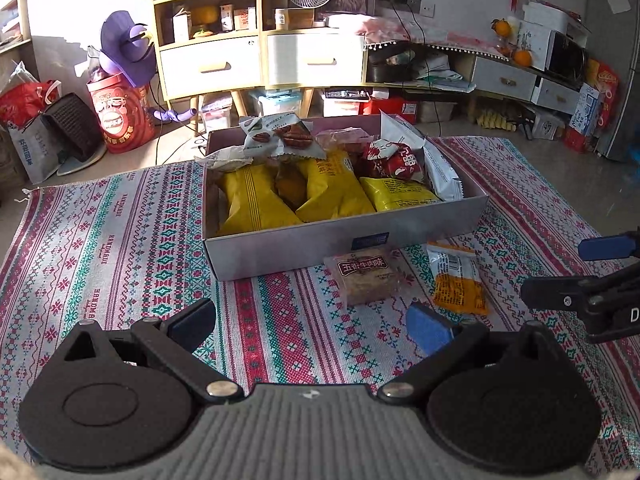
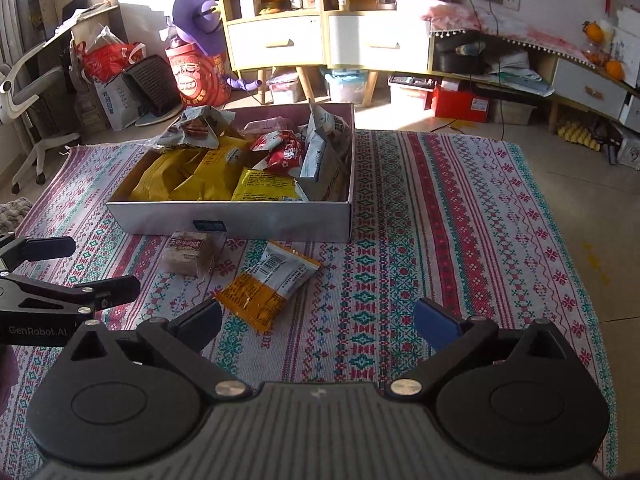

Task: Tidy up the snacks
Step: 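Move both tools back over the remaining snacks on the rug, then grasp brown jerky pack with left tool while right tool grasps orange-and-white bar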

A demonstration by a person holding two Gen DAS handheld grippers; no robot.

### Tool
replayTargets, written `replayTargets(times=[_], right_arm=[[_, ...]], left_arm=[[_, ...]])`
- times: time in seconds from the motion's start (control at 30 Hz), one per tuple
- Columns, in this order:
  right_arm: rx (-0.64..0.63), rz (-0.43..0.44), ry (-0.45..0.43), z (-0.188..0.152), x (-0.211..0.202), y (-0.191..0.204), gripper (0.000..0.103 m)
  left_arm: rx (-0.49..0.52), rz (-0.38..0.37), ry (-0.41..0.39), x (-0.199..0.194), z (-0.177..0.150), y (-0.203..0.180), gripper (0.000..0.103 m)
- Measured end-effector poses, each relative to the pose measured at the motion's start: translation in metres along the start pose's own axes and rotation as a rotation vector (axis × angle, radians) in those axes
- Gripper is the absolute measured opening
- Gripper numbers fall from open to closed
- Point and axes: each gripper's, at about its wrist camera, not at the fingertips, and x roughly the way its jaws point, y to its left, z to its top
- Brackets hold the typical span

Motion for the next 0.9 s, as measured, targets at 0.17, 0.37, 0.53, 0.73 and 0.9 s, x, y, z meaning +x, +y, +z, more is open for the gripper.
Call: replayTargets(times=[0.17, 0.37, 0.53, 0.73, 0.9], right_arm=[[0.002, -0.008, 0.004, -0.004, 0.002, -0.009, 0.102], [-0.005, -0.017, 0.025, -0.008, 0.009, -0.014, 0.102], [-0.03, -0.017, 0.038, -0.008, 0.017, -0.011, 0.102], [-0.033, 0.024, 0.054, -0.006, 0.025, 0.0, 0.102], [-0.019, 0.054, 0.056, -0.003, 0.029, 0.008, 0.102]], left_arm=[[-0.039, -0.026, -0.008, 0.019, 0.007, -0.011, 0.103], [-0.023, -0.053, -0.011, 0.037, 0.01, -0.025, 0.095], [-0.04, -0.062, 0.002, 0.047, 0.005, -0.021, 0.072], [-0.042, -0.074, 0.013, 0.041, 0.005, -0.017, 0.054], [-0.082, -0.049, 0.035, 0.03, 0.002, -0.006, 0.05]])
